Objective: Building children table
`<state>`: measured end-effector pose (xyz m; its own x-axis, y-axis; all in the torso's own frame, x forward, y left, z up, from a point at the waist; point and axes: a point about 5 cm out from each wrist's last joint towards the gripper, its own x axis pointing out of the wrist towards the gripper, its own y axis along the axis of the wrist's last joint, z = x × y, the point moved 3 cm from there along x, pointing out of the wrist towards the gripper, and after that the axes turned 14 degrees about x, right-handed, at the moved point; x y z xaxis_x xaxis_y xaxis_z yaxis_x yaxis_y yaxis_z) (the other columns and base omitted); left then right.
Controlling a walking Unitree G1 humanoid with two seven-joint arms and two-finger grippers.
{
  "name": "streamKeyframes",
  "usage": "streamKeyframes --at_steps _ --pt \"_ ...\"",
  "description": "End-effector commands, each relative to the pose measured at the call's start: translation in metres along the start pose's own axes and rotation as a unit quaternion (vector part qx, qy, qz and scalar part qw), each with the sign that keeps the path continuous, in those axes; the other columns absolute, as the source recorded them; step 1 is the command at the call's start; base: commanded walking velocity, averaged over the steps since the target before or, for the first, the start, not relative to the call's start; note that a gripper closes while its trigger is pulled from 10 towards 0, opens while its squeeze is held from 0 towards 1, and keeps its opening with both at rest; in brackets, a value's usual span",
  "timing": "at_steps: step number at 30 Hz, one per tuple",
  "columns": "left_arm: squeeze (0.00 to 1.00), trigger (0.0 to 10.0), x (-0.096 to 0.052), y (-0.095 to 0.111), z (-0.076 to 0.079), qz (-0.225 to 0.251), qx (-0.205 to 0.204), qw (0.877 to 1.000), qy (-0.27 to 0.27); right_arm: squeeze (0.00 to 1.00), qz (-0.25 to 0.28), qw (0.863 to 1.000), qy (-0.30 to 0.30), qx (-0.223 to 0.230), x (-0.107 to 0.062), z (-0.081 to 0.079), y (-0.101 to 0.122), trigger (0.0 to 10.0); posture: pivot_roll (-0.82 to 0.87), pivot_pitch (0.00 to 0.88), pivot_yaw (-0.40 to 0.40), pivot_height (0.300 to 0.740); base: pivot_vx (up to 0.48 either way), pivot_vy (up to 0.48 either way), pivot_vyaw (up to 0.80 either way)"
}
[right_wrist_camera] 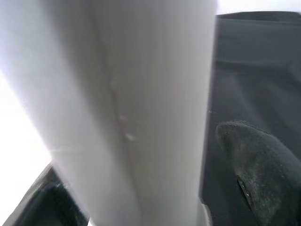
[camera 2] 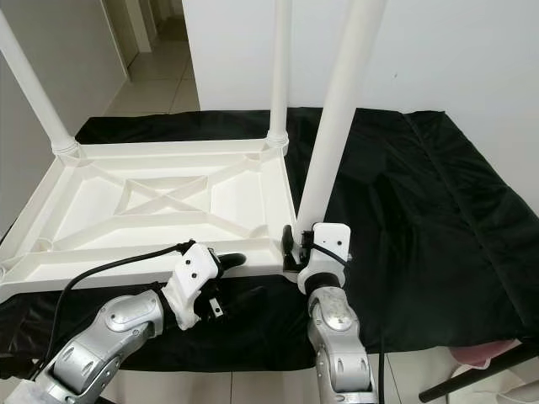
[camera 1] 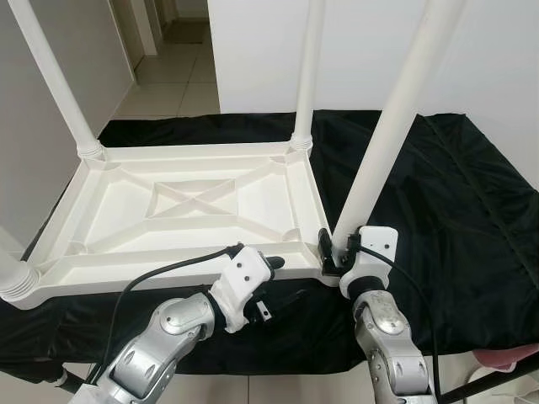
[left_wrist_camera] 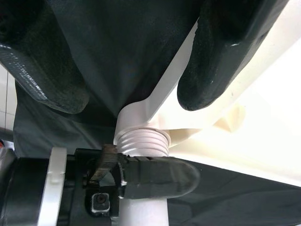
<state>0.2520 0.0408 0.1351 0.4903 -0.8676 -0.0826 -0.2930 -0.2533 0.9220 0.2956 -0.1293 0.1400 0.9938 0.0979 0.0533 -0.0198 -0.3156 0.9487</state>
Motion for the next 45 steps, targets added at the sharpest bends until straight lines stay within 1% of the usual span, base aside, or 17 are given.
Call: streamKeyframes --at_steps 1,2,4,6,10,19,20,21,22,23,30,31,32,35,36,42,45 --pt "0.0 10.0 0.001 0.002 0.007 0.009 0.008 0.999 -0.05 0.0 0.001 0.998 0.058 0.009 0.001 -0.005 0.006 10.0 -0.07 0.012 0.055 0.74 0.0 0.0 0.0" --pt "0.0 10.0 0.001 0.002 0.007 0.009 0.008 0.999 -0.05 0.0 0.001 0.998 0.058 0.009 0.001 -0.005 0.006 10.0 -0.07 0.012 0.055 0.74 0.0 0.0 0.0" --pt "0.0 10.0 0.002 0.002 0.006 0.01 0.012 0.999 -0.052 0.0 -0.017 0.992 0.128 -0.011 0.003 -0.004 0.007 10.0 -0.08 0.011 0.06 0.74 0.0 0.0 0.0" --pt "0.0 10.0 0.002 0.002 0.006 0.01 0.012 0.999 -0.052 0.0 -0.017 0.992 0.128 -0.011 0.003 -0.004 0.007 10.0 -0.08 0.011 0.06 0.74 0.0 0.0 0.0" --pt "0.0 10.0 0.005 0.003 0.005 0.015 0.014 0.998 -0.055 0.0 -0.053 0.97 0.228 -0.069 0.014 0.004 0.006 10.0 -0.09 0.008 0.068 0.74 0.0 0.0 0.0" --pt "0.0 10.0 0.007 0.005 0.004 0.019 0.017 0.998 -0.055 0.0 -0.089 0.949 0.283 -0.109 0.027 0.009 0.004 10.0 -0.08 0.002 0.061 0.74 0.0 0.0 0.0" --pt "0.0 10.0 0.007 0.005 0.004 0.019 0.017 0.998 -0.053 0.0 -0.097 0.943 0.295 -0.118 0.028 0.01 0.003 6.5 -0.08 0.001 0.059 0.74 0.0 0.0 0.0" --pt "0.0 10.0 0.007 0.005 0.003 0.019 0.017 0.998 -0.052 0.0 -0.101 0.94 0.302 -0.123 0.028 0.011 0.003 1.4 -0.08 0.0 0.059 0.74 0.0 0.0 0.0" --pt "0.0 10.0 0.007 0.005 0.003 0.019 0.017 0.998 -0.052 0.0 -0.101 0.94 0.302 -0.123 0.028 0.011 0.003 1.4 -0.08 0.0 0.059 0.74 0.0 0.0 0.0" --pt "0.0 10.0 0.007 0.005 0.003 0.018 0.016 0.998 -0.05 0.0 -0.106 0.938 0.305 -0.124 0.029 0.013 0.002 0.0 -0.08 0.0 0.059 0.74 0.0 0.0 0.0" --pt "0.0 10.0 0.006 0.005 0.004 0.019 0.016 0.998 -0.051 0.0 -0.115 0.932 0.319 -0.126 0.028 0.017 0.0 0.0 -0.07 0.004 0.058 0.74 0.0 0.0 0.0" --pt "0.0 10.0 0.006 0.005 0.004 0.018 0.017 0.998 -0.051 0.0 -0.118 0.932 0.32 -0.124 0.027 0.018 -0.001 3.2 -0.07 0.009 0.059 0.74 0.0 0.0 0.0" --pt "0.0 10.0 0.005 0.005 0.004 0.018 0.016 0.998 -0.051 0.0 -0.12 0.931 0.322 -0.121 0.027 0.02 -0.002 8.0 -0.07 0.014 0.061 0.74 0.0 0.0 0.0" --pt "0.0 10.0 0.005 0.005 0.004 0.017 0.016 0.998 -0.051 0.0 -0.121 0.931 0.324 -0.119 0.027 0.021 -0.002 8.0 -0.07 0.014 0.061 0.74 0.0 0.0 0.0" --pt "0.0 10.0 0.004 0.005 0.004 0.017 0.015 0.998 -0.051 0.0 -0.12 0.933 0.32 -0.111 0.026 0.022 -0.002 10.0 -0.07 0.017 0.061 0.74 0.0 0.0 0.0" --pt "0.0 10.0 0.002 0.004 0.006 0.015 0.015 0.998 -0.054 0.0 -0.113 0.94 0.311 -0.085 0.021 0.021 -0.002 10.0 -0.07 0.024 0.059 0.74 0.0 0.0 0.0" --pt "0.0 10.0 0.001 0.003 0.007 0.013 0.013 0.998 -0.054 0.0 -0.101 0.952 0.279 -0.07 0.019 0.021 0.0 10.0 -0.07 0.029 0.054 0.74 0.0 0.0 0.0"
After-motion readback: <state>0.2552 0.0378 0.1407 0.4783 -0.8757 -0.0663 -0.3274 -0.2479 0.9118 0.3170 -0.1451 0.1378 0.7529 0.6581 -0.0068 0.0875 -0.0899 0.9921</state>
